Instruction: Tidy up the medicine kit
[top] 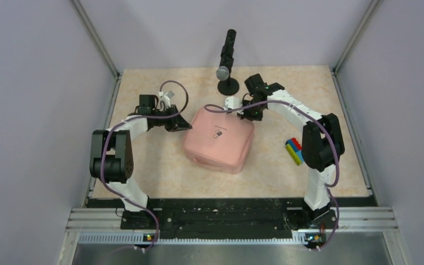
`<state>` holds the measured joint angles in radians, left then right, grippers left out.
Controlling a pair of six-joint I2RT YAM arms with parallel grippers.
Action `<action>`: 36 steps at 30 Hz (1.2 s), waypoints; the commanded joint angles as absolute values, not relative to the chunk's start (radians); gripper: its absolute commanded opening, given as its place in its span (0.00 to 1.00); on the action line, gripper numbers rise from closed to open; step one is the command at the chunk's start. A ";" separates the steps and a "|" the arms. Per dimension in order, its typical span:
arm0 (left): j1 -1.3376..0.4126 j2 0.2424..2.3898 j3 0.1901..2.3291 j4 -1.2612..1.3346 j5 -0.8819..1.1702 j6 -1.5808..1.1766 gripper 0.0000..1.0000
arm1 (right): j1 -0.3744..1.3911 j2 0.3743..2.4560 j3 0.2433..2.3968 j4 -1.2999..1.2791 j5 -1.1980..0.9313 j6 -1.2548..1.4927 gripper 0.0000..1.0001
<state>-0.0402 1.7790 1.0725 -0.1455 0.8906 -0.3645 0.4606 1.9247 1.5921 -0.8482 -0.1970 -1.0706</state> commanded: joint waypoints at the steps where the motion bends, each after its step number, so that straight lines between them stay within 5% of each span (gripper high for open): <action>1: 0.027 1.600 0.944 -0.247 0.899 -0.314 0.17 | 0.556 1.943 1.655 -0.824 -0.234 -1.128 0.00; 2: 0.047 1.558 0.922 -0.266 0.868 -0.310 0.19 | 0.579 1.934 1.632 -0.810 -0.238 -1.147 0.00; 6: 0.132 1.457 0.931 -0.468 0.729 -0.262 0.55 | 0.640 1.929 1.579 -0.732 -0.253 -1.206 0.00; 10: 0.204 1.400 1.007 -0.623 0.662 -0.134 0.61 | 0.665 1.965 1.617 -0.710 -0.247 -1.211 0.00; 15: 0.186 1.371 0.963 -0.245 0.765 -0.099 0.75 | 0.669 1.953 1.619 -0.706 -0.249 -1.244 0.00; 24: 0.011 1.758 1.220 -0.145 0.961 -0.011 0.74 | 0.668 1.907 1.559 -0.744 -0.240 -1.399 0.00; 36: -0.146 1.929 1.309 -0.318 1.096 0.103 0.65 | 0.665 1.919 1.583 -0.776 -0.244 -1.415 0.00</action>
